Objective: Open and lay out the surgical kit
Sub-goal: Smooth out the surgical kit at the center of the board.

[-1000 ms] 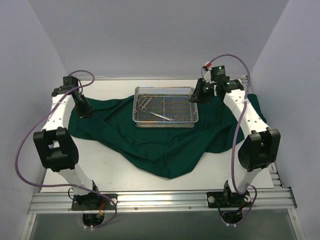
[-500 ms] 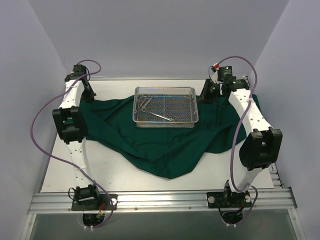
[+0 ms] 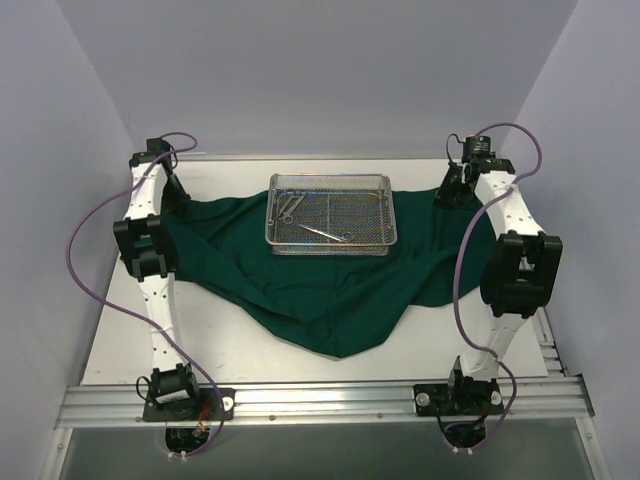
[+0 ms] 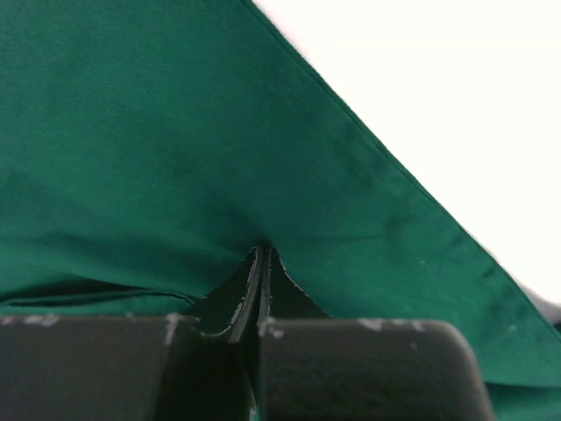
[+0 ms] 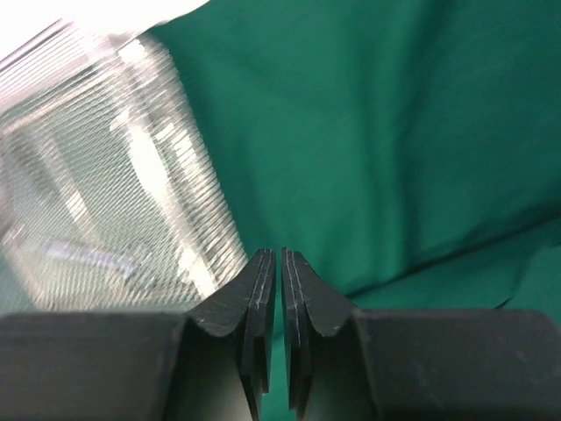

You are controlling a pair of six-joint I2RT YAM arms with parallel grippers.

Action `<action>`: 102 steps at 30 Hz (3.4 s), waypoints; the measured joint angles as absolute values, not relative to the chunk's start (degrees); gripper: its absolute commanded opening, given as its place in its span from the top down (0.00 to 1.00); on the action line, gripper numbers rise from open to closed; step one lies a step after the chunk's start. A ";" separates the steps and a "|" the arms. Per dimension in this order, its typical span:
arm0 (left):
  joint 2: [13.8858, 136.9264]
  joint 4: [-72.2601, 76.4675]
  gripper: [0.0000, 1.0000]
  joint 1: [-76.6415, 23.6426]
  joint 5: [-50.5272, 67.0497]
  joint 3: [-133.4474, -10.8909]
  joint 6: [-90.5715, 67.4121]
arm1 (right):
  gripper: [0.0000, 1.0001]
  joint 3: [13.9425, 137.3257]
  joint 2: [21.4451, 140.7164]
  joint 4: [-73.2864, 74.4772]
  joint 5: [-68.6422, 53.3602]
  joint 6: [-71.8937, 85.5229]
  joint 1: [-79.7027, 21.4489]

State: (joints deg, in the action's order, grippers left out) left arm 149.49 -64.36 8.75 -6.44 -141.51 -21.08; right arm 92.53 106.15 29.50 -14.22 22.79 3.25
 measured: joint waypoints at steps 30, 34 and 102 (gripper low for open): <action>160.44 -57.17 0.98 17.69 12.62 -158.43 -22.02 | 0.81 108.09 133.23 27.49 -4.78 27.42 7.53; 160.75 -55.40 0.90 17.74 13.30 -158.43 -22.55 | 0.75 113.12 135.76 30.39 -4.08 26.13 7.57; 120.49 -50.39 0.36 21.19 9.45 -93.93 -30.68 | 0.27 82.81 92.62 30.17 -18.46 19.64 -0.67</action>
